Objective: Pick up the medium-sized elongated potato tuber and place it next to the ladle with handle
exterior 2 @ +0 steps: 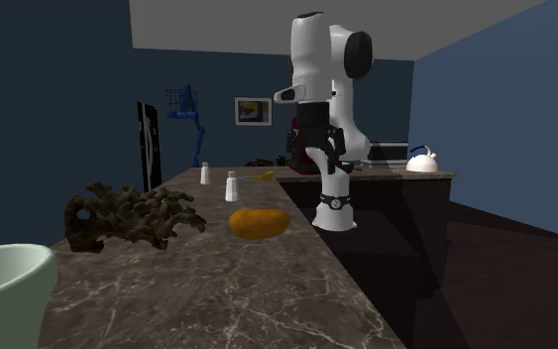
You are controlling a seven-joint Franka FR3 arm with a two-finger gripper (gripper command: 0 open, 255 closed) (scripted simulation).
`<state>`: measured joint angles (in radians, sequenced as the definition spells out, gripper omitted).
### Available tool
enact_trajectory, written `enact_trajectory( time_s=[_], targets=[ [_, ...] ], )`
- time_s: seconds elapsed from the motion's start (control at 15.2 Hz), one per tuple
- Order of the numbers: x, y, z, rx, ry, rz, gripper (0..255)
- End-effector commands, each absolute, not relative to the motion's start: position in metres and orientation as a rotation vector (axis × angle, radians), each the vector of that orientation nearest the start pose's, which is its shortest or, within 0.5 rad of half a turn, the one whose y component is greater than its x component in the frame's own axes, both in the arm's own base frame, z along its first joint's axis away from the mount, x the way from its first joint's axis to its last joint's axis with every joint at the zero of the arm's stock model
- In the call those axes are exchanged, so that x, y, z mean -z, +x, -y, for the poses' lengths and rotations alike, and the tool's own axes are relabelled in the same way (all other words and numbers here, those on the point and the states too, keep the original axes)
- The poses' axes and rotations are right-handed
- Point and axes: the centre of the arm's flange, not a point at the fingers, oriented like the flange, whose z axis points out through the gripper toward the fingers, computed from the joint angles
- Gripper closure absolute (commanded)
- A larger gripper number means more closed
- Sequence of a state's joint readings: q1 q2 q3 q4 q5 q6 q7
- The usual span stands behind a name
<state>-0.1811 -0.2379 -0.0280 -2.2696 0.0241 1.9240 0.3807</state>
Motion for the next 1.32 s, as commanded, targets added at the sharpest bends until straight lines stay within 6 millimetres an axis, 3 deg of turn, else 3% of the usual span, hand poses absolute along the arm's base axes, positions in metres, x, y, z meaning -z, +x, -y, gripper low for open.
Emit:
enact_trajectory(
  time_s=[0.0,0.79,1.25],
  targets=[
    [-0.435,0.466,0.113,-0.153,-2.963,-1.02,0],
    [-0.376,0.524,0.231,-0.054,-2.798,-1.606,0],
    [-0.343,0.523,0.238,-0.05,-2.791,-1.626,0]
  ],
)
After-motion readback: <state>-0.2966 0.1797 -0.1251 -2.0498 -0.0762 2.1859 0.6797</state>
